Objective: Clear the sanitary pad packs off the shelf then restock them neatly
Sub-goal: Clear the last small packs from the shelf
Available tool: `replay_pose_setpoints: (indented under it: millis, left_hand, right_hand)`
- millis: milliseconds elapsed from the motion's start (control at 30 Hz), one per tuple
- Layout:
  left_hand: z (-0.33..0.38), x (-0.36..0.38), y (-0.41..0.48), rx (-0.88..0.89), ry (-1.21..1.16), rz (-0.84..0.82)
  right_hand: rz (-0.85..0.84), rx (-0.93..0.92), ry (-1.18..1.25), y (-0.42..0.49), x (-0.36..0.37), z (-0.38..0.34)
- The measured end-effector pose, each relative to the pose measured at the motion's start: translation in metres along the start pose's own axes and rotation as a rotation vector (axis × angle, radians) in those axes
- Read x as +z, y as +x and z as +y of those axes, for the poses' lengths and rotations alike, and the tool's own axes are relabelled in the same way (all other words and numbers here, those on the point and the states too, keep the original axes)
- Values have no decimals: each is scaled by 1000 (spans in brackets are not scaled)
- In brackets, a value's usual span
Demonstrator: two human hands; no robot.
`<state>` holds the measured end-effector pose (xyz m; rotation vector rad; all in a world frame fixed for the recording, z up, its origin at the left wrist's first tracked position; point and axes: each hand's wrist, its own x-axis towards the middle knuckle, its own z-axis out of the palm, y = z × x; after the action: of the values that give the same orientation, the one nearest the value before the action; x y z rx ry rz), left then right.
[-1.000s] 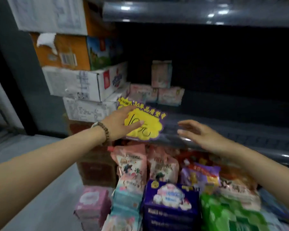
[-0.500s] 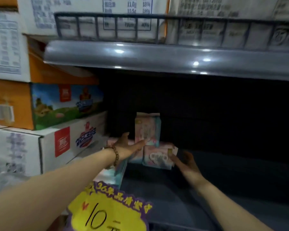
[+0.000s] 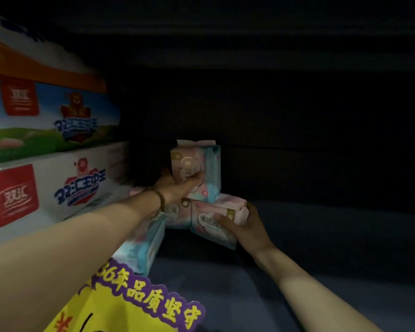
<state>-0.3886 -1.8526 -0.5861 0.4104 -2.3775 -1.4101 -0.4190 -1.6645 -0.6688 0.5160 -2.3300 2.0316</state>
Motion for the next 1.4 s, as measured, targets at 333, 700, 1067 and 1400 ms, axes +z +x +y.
replay_pose_setpoints:
  millis: [333,700,1067,1400]
  left_hand:
    - [0,-16,-18,39,81,-175]
    - [41,-23,-77,42,-165,-245]
    - [54,-96,-237,-130,-267,-430]
    - [-4,-88,-382,-372,-624,-457]
  right_hand:
    - [-65,54,-165,0,-8,-1]
    - [-1,29,-89,-76,-66,-67]
    - [-126,111,295,-245,-116,-172]
    - [-102,469,426,-363,-20,-141]
